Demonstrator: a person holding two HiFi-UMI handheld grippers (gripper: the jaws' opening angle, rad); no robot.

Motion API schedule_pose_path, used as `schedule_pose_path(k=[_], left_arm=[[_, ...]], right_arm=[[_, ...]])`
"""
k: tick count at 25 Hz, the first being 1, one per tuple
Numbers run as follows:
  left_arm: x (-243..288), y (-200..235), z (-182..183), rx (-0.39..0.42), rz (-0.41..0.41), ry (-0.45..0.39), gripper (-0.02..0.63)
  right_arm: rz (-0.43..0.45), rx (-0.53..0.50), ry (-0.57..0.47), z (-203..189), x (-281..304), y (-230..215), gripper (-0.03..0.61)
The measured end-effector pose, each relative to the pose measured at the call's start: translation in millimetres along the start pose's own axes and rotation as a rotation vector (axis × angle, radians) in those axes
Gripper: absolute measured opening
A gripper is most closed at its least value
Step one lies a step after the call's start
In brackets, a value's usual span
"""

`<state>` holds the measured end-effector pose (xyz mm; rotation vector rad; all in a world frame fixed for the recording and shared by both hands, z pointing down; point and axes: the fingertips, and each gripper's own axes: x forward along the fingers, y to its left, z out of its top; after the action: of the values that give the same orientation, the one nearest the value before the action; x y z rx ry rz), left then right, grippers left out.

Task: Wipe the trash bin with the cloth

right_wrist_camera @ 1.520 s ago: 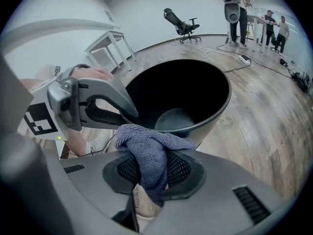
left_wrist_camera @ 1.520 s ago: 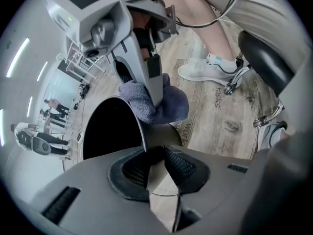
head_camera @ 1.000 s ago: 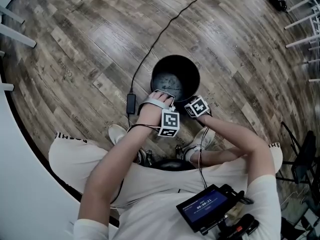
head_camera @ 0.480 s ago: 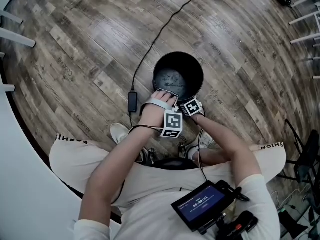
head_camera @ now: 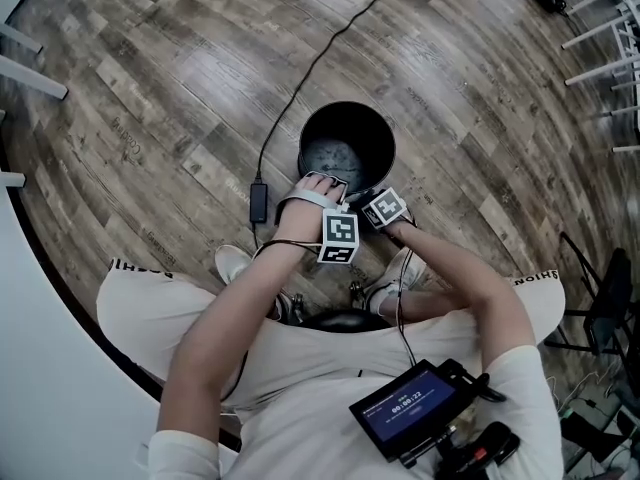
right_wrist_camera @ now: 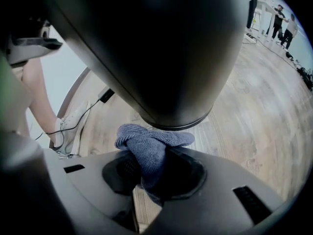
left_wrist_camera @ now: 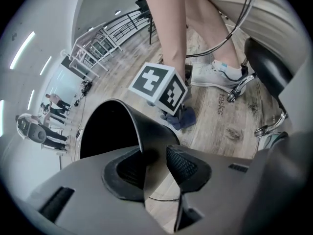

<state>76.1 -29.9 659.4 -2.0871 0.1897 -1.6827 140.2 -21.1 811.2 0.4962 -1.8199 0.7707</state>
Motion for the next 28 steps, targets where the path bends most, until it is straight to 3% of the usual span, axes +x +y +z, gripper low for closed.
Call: schedule_pose_path(k=[5,10,16,22,28], left_arm=[[-4.3,4.1,-8.3,-0.056,-0.001,0.017,0.154],[-5.5,7.3,-25.9,-0.091,0.0,0.052,0.169],[-2.5,7.8,-31.1,-0.039,0.041,0.072,0.166],[-4.3,7.4,-25.6,0.004,0.052,0.072,0.137],[-5.6,2.0,-11.0,0.05,0.035,0.042,0.11]], right_arm=[[0.065,-0.051,-0.015,-0.1,-56.0,24.8,0.1],[0.086,-0.037,-0.128,23.8,-114.0,43.6,0.1],[0.069,-0.067,-0.212,55.3,-165.4,65.2,0.1],[0.054,-0.052,-0.228,70.1,-163.3,60.9,0.1],[0.043,-0.023,-0.174,60.4,-130.9,43.2,0.1]])
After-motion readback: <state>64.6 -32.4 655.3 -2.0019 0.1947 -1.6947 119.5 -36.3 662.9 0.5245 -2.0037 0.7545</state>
